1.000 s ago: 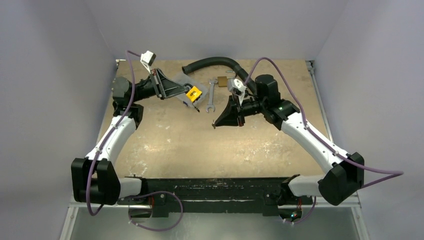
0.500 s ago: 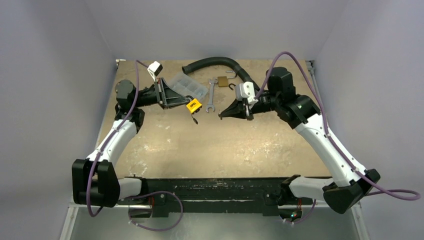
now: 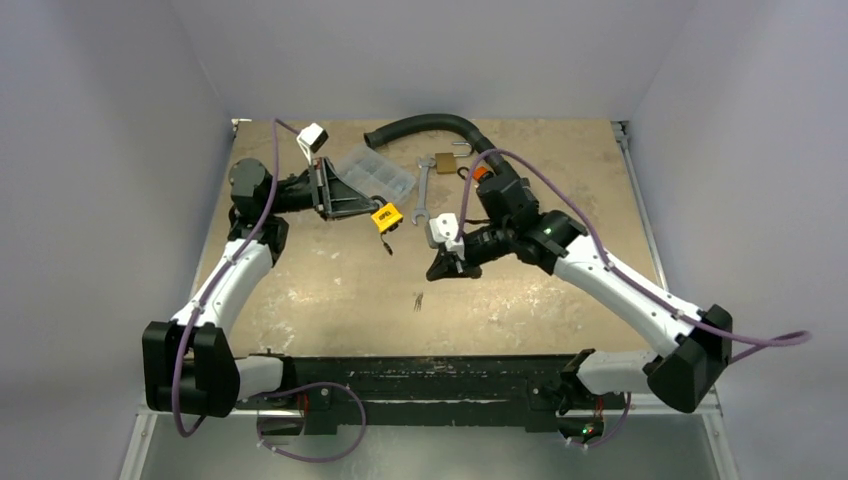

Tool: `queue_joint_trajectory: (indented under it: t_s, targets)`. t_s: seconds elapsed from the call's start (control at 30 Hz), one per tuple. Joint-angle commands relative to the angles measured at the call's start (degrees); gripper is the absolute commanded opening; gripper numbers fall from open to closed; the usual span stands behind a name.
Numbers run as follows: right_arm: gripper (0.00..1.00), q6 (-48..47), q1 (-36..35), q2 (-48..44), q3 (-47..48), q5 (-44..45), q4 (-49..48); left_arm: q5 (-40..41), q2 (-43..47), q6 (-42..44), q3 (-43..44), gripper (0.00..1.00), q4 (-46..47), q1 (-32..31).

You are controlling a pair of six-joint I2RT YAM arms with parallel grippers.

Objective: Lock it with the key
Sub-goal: Place the key at the center of the board, then adjust the lock.

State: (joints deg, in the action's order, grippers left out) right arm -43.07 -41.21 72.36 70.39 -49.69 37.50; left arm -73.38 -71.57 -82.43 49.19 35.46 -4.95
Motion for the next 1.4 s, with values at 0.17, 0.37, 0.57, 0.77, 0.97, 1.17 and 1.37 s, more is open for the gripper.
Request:
queue_joint_trajectory:
  t_s: [0.17,0.37,0.57,0.77,0.97,1.17,1.37]
  targets:
    - [0.0,8.88,-3.96,2.7,-6.53,9.42,-14.84,-1.88,-1.96,2.47,7.04,0.0,-14.98,0.64]
    - [0.0,10.16,-4.32,2.54,-8.84,10.25,-17.55,-2.85,-2.61,-1.35,5.49,0.0,-13.23,0.64]
    - [0.03,13.72,-4.23,0.88,-8.81,10.52,-19.52,-3.06,-2.18,-1.33,4.94,0.0,-13.3,0.64]
    - [0.53,20.15,-3.3,-1.29,-7.46,16.37,-21.21,-3.17,-1.84,-1.37,4.5,0.0,-13.25,0.56]
    - [0.85,22.84,-2.92,-3.63,-6.02,24.77,-21.63,-0.95,0.45,2.15,4.14,0.0,-14.96,0.47]
    - [0.99,26.69,-3.0,-2.93,-1.67,28.51,-20.39,7.84,2.22,12.96,7.3,0.0,-28.09,0.47]
    - [0.99,28.31,-3.04,-0.35,4.35,25.88,-18.45,15.68,2.64,24.17,13.66,0.0,-43.03,0.47]
